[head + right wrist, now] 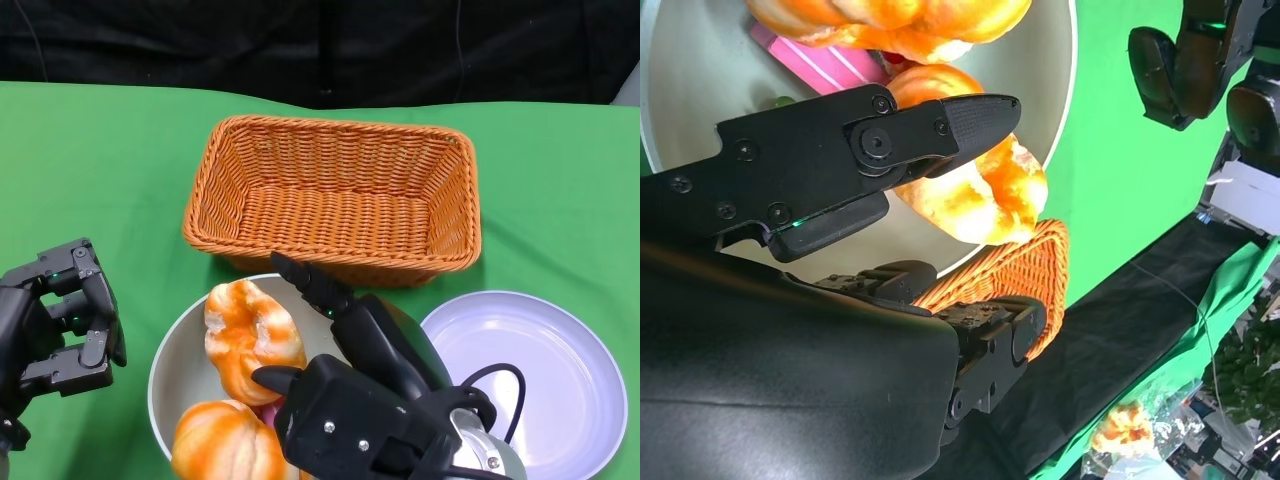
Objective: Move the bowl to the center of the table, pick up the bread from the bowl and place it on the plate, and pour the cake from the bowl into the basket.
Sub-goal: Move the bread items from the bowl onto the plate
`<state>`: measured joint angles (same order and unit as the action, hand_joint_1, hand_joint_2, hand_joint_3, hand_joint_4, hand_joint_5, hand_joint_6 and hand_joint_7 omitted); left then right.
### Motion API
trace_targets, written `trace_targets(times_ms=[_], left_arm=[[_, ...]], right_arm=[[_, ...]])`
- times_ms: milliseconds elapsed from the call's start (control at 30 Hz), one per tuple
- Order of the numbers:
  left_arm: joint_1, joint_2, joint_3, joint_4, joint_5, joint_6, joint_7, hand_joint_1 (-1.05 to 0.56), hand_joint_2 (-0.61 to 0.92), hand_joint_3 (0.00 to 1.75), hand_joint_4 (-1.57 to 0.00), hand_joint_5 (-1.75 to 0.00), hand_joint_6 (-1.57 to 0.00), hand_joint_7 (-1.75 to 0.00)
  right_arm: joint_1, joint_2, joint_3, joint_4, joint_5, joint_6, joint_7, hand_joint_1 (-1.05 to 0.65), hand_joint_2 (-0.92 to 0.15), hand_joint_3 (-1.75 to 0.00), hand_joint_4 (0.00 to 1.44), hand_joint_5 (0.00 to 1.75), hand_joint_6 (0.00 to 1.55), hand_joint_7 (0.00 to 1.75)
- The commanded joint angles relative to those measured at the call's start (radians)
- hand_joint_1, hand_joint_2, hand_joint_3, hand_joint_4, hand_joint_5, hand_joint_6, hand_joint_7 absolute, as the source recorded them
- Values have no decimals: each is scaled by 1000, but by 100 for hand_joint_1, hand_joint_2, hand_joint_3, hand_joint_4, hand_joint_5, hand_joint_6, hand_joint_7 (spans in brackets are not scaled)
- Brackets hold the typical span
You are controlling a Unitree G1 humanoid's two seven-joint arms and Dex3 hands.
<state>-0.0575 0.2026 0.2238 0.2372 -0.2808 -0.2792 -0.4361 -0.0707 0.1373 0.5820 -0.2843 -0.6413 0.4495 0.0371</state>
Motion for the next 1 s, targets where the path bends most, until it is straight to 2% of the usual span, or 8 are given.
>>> trace_targets(times_ms=[33,600,1000], left_arm=[[6,7,6,-4,-4,0,8,3,46,139,-94,-175,-82,-166],[6,2,16,-16,-36,28,10,2,48,132,-97,-175,-83,-166],[6,-43,44,-48,-86,92,66,-1,49,128,-96,-175,-82,-170]], right_arm=[[-9,-1,-5,5,8,3,-1,-74,-92,-12,35,0,17,0],[-31,2,15,87,11,-29,-31,-72,-92,-8,35,0,5,0],[-56,9,32,161,9,-71,-76,-70,-92,-10,36,1,4,0]])
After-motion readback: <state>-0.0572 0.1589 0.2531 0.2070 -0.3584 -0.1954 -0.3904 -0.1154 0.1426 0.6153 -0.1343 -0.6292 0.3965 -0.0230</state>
